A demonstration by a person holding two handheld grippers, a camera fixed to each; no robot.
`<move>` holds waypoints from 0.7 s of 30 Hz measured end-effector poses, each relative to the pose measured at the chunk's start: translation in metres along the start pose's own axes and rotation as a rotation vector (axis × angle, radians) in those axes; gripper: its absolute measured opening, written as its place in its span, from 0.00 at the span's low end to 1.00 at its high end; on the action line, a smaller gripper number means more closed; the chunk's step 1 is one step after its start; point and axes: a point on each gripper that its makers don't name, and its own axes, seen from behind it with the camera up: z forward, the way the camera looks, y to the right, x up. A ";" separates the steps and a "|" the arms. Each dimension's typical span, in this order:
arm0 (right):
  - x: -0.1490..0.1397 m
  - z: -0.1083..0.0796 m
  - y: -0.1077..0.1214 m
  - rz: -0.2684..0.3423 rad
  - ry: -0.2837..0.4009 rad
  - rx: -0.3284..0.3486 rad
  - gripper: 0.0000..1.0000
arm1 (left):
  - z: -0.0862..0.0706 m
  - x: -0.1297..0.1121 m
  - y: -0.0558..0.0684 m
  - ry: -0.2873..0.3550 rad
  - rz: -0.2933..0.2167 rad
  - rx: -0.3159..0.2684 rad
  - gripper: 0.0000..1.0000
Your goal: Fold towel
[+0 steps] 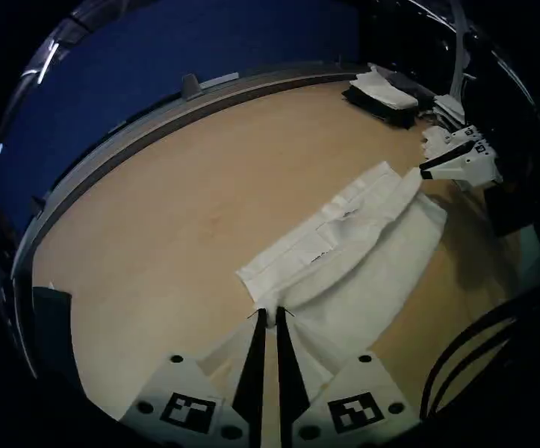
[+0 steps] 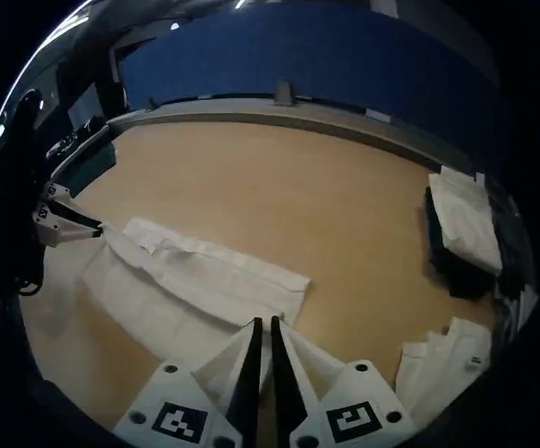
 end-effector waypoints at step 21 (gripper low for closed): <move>-0.003 0.018 0.024 -0.047 -0.025 -0.131 0.62 | 0.016 0.005 -0.020 -0.004 -0.003 0.073 0.30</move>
